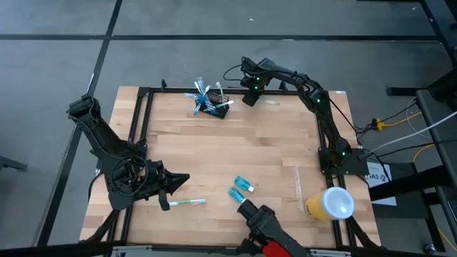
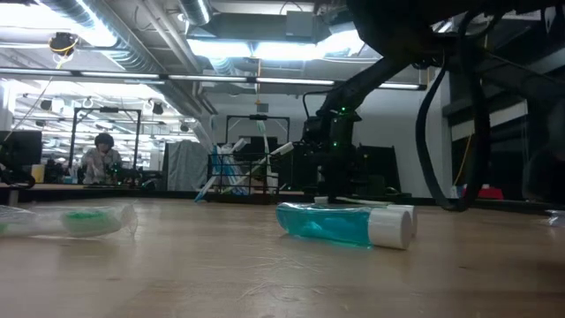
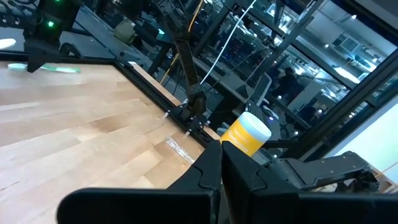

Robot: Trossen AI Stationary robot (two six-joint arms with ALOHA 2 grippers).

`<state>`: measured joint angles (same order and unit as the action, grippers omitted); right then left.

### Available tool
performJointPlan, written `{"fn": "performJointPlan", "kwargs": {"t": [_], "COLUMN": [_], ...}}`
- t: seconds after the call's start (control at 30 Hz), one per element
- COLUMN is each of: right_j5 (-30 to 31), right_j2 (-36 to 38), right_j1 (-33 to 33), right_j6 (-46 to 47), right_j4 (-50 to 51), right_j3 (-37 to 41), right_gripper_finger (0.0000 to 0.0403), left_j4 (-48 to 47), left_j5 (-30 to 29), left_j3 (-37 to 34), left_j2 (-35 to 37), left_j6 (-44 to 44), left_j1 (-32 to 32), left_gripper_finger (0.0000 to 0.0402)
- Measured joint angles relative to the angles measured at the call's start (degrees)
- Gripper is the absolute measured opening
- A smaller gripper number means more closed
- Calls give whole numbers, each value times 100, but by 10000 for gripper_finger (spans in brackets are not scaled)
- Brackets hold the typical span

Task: Pick & Place toothbrushing station
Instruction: Put the green toothbrush into the wire organizer

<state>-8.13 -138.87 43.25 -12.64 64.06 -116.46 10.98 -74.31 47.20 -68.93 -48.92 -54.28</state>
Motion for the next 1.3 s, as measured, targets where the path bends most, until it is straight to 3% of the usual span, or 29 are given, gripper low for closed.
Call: {"fn": "performJointPlan", "kwargs": {"t": [0.2,0.4,0.53,0.67,0.87,1.0,1.17,1.3], "right_j5": [-272,-486,-1116,-1303,-2152,-3095,-3332,-3563], "right_j2": [-2,26,401,1097,1820,1891,1897,1904], "right_j1": [-71,-209,-264,-289,-286,-491,-759,-755], "right_j6": [-128,-131,-60,66,466,593,660,1645], "right_j4": [4,-68,-455,-1169,-2501,-3638,-4764,-6463], "right_j3": [0,0,4,3,-3,-4,77,920], "right_gripper_finger": [15,15,15,15,15,15,15,15], "left_j4": [27,168,349,550,751,753,958,1222], "left_j5": [55,75,-91,-628,-1504,-1555,-1566,-1583], "left_j3": [0,0,0,0,-1,-1,-1,-2], "left_j2": [0,0,0,0,2,1,0,-11], "left_j6": [21,210,524,888,1306,1300,1351,1692], "left_j1": [1,0,-72,-293,-765,-909,-912,-912], "left_gripper_finger": [2,4,2,2,1,3,1,3]}}
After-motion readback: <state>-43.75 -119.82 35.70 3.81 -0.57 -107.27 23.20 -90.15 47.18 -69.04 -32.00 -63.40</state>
